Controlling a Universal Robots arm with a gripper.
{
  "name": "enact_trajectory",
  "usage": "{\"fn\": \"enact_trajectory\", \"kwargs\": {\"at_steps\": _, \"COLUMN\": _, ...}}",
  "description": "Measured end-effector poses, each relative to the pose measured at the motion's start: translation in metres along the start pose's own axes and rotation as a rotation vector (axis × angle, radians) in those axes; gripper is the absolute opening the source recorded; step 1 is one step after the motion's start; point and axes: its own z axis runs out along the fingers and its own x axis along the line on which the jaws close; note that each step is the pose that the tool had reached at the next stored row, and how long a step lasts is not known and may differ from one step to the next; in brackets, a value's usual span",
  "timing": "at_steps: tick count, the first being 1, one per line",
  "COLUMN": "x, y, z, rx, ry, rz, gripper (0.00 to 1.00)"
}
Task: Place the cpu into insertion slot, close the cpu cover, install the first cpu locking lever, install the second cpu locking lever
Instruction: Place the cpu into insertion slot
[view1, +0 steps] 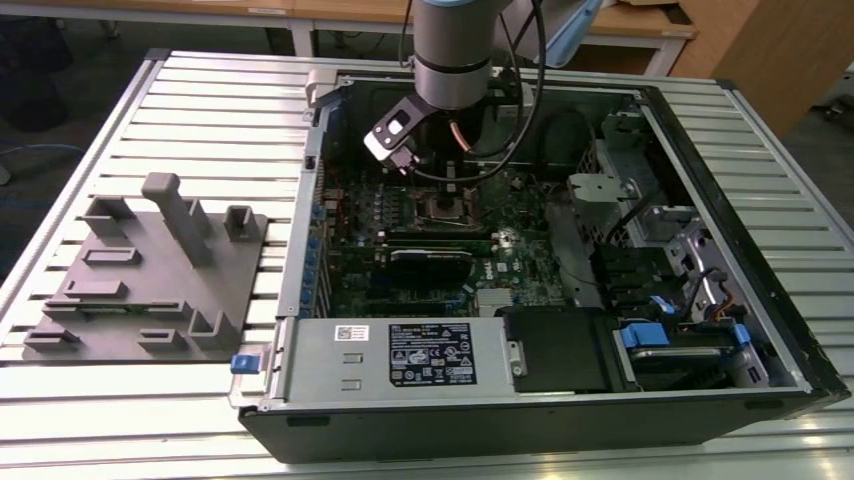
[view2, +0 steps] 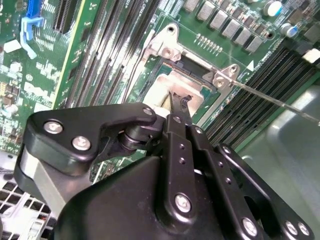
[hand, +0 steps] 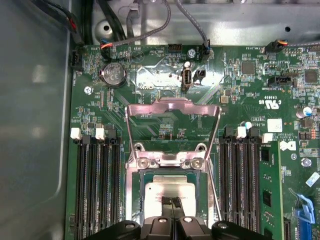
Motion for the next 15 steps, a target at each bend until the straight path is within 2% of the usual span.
{"fn": "enact_trajectory", "kwargs": {"at_steps": 2, "x": -0.0001, "y": 0.0005, "z": 0.0002, "rx": 0.0329, "ry": -0.0005, "rz": 0.000, "gripper": 0.10}}
{"fn": "enact_trajectory", "kwargs": {"at_steps": 6, "x": -0.0001, "y": 0.0005, "z": 0.0002, "rx": 0.0360, "ry": -0.0007, "rz": 0.000, "gripper": 0.10}}
{"fn": "enact_trajectory", "kwargs": {"at_steps": 12, "x": 0.0000, "y": 0.0061, "z": 0.0007, "rx": 0.0366, "ry": -0.0010, "rz": 0.001, "gripper": 0.10}}
{"fn": "enact_trajectory", "kwargs": {"at_steps": 15, "x": 0.0000, "y": 0.0061, "z": 0.0020, "rx": 0.0364, "ry": -0.0017, "rz": 0.017, "gripper": 0.10}}
